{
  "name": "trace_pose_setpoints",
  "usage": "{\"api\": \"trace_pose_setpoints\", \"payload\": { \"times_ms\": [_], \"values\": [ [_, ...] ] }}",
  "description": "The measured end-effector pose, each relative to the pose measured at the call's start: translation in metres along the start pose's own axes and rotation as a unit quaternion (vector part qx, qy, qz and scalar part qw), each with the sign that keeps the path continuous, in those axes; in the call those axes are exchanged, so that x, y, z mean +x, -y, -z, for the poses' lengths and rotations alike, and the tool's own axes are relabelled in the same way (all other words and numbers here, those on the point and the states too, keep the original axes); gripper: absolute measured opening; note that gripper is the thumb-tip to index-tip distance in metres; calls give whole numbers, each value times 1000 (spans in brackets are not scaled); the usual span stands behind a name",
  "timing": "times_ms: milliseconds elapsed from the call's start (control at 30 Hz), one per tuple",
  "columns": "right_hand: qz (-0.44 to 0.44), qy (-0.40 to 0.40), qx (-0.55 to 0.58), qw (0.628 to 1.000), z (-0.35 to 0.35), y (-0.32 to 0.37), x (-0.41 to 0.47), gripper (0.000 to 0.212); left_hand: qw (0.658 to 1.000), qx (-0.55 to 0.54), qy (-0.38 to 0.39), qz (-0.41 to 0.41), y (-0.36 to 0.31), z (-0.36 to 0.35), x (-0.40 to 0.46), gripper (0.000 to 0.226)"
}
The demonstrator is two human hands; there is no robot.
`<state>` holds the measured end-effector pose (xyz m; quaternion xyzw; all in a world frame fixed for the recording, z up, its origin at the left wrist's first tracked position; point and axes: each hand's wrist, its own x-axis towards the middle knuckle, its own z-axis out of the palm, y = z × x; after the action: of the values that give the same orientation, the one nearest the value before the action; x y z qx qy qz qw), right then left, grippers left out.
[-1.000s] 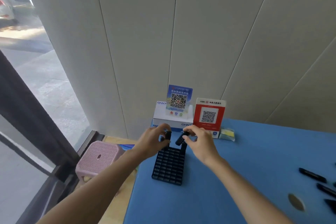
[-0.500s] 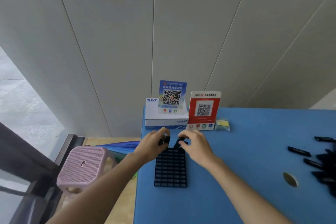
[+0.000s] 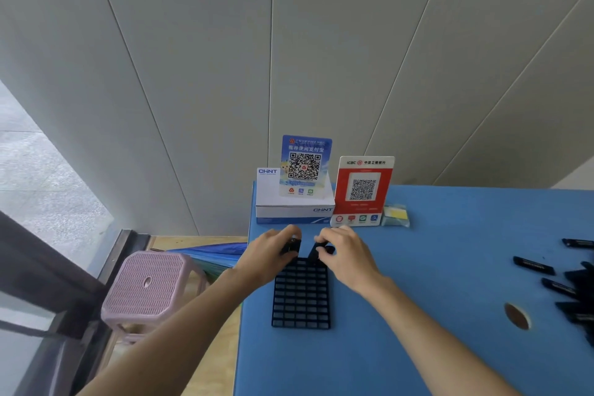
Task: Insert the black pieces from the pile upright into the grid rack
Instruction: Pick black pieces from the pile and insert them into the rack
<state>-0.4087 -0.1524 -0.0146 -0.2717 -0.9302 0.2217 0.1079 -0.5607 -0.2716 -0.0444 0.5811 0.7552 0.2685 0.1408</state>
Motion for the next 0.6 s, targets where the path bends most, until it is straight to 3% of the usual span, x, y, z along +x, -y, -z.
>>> {"api": "trace_pose_setpoints", "payload": {
  "times_ms": [167, 600],
  "values": [
    [15, 2, -24, 1000, -2, -1, 0, 11, 1000, -5, -13, 3, -1, 0, -2, 29],
    [-3, 104, -5, 995, 10, 6, -10, 12, 998, -20, 55, 14, -17, 8, -15, 33]
  ]
}}
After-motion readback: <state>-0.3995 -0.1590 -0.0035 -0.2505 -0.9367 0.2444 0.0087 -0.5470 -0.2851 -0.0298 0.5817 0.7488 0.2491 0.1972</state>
